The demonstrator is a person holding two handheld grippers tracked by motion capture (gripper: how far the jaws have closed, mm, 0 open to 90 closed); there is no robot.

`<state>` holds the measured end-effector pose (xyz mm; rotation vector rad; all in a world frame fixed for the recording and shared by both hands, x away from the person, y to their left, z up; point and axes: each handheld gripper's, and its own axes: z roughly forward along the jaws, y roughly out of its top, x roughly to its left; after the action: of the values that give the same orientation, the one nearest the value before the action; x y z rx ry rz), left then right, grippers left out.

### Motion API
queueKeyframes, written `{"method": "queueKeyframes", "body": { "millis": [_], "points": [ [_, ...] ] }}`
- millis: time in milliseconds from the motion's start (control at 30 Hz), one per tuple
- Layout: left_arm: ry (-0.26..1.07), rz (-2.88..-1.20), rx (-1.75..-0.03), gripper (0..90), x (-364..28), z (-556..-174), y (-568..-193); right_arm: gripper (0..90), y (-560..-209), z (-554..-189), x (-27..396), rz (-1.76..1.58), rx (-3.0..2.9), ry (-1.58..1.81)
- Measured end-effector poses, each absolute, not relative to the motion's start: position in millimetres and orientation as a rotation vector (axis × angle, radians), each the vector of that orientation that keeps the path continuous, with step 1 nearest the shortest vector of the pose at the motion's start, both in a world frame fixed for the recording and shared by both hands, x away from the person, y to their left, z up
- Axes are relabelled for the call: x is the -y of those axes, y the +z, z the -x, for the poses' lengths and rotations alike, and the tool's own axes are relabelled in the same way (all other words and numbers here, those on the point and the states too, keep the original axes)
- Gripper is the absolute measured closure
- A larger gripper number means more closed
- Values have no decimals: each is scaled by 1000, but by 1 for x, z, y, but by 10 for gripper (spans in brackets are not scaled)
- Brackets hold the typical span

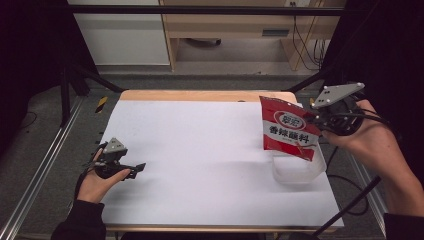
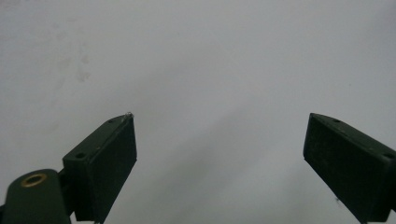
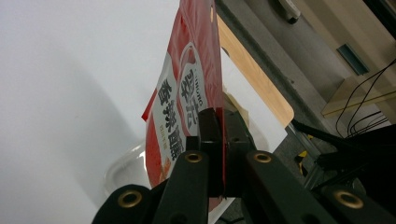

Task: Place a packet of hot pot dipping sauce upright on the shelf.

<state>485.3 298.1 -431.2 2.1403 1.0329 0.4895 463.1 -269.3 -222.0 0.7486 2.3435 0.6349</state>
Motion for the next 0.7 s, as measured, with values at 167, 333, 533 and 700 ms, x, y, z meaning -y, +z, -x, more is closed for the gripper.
{"method": "queueKeyframes", "body": {
  "millis": [167,333,533,700],
  "points": [
    [488,-2135,-1037,98,-298,-485,-431,900,-225,-460,278,-773,-2335,628],
    [487,-2135,-1036,98,-298,-485,-431,900,-227,-458,290,-808,-2320,620],
    [491,-2139,-1032,98,-297,-485,-431,900,-234,-460,301,-855,-2310,628],
    [490,-2143,-1033,98,-298,-485,-431,900,-248,-463,303,-885,-2327,628]
  ]
}}
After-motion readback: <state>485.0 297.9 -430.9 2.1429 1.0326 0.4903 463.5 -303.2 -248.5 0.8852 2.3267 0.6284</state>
